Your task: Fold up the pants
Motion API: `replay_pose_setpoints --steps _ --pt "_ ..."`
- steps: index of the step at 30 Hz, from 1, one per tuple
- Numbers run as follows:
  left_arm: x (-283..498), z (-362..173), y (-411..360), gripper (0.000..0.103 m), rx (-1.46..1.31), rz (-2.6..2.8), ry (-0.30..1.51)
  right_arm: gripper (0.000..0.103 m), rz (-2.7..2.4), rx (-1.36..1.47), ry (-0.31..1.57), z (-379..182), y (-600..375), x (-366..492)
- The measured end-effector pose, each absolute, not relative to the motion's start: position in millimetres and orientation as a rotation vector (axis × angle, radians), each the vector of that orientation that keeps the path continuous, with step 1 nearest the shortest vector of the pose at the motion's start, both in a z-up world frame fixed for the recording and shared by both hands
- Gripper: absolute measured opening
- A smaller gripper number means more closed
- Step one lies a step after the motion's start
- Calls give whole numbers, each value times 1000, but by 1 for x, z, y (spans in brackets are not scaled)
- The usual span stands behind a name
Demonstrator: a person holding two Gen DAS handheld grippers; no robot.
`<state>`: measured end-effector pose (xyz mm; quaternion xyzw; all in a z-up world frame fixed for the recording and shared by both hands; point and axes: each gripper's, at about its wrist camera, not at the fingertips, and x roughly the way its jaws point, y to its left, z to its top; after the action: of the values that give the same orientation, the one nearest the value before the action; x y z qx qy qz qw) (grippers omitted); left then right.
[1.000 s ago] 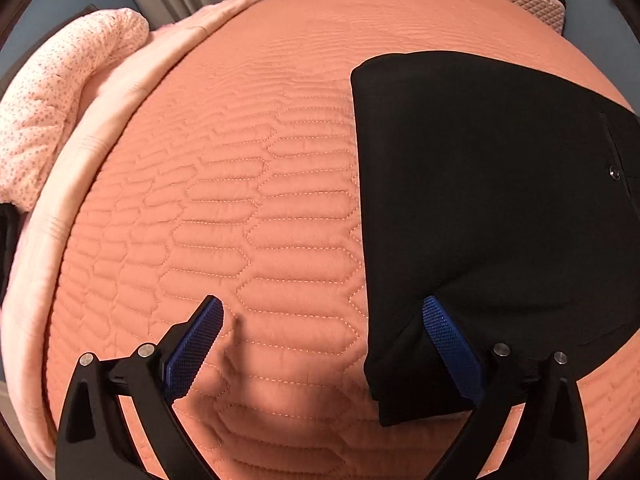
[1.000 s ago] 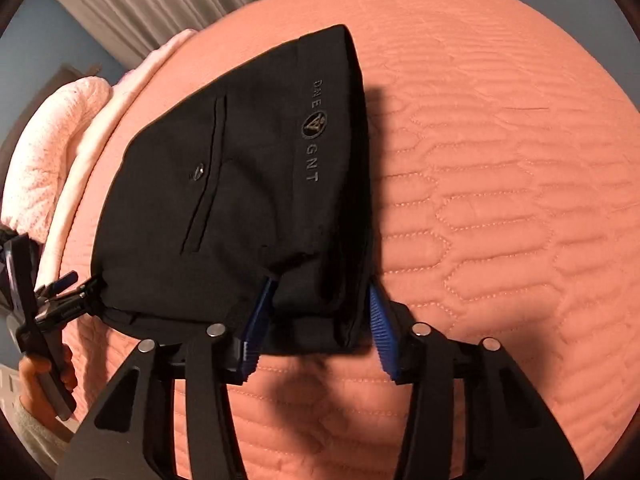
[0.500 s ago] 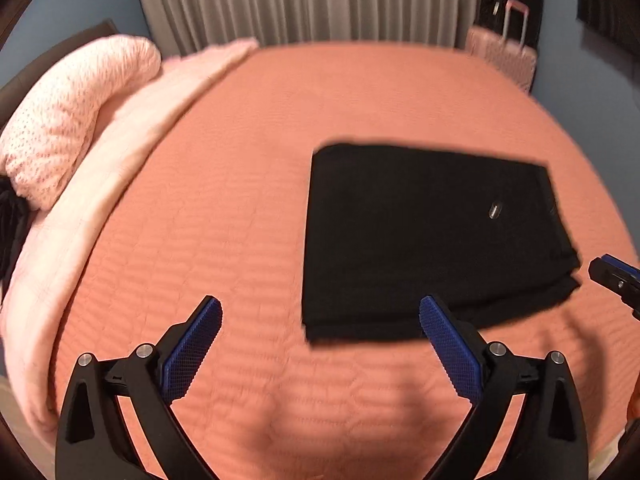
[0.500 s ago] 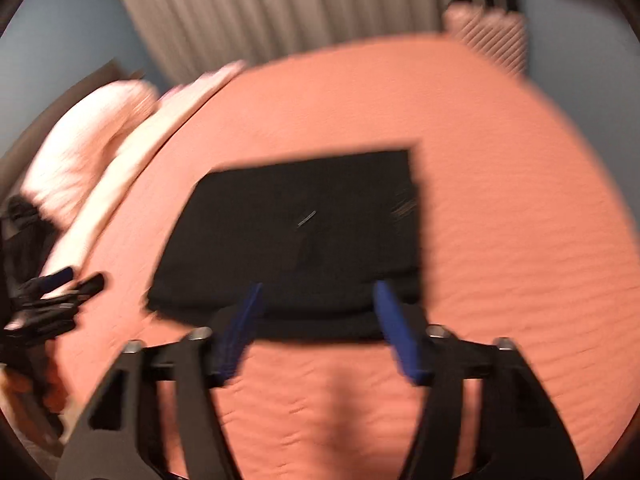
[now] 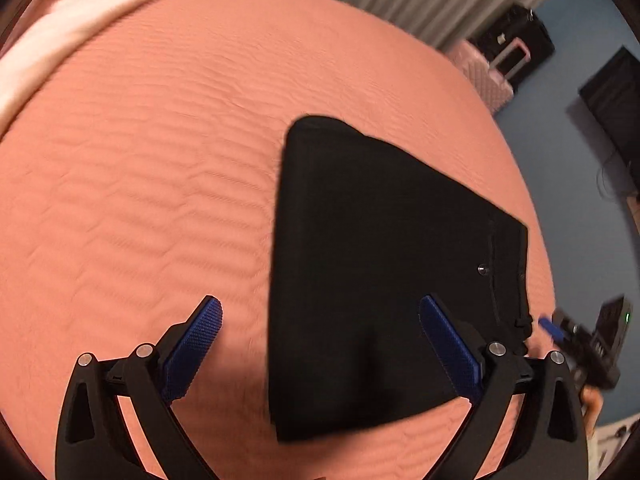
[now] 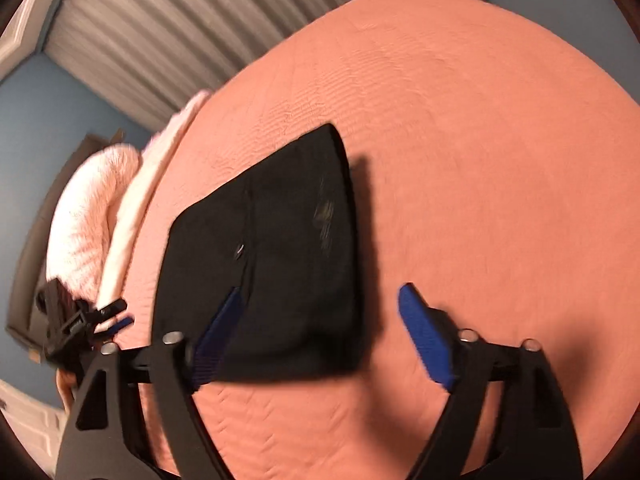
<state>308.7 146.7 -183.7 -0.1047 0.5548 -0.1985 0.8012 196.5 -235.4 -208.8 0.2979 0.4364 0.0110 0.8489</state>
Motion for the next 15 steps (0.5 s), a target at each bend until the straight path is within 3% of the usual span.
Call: replay_pose_setpoints --steps 3,7,8,9,10,11,15 --pt "338 -220 127 97 -227 -506 1312 80 98 614 1003 -238 -237 233" --pt "343 -225 107 97 -158 -468 1279 81 109 519 978 -245 -223 246" --pt "343 -223 102 87 -138 -459 1259 70 125 505 969 -243 -219 246" --pt "343 -220 98 62 -97 -441 1229 44 174 535 971 -243 -218 245" --pt "346 -217 93 50 -65 -443 1202 33 162 557 959 -241 -215 247" --pt "353 -216 93 16 -100 -455 1205 27 157 526 953 -236 -211 248" --pt "373 -203 87 11 -88 -449 1174 19 142 478 871 -211 -200 250"
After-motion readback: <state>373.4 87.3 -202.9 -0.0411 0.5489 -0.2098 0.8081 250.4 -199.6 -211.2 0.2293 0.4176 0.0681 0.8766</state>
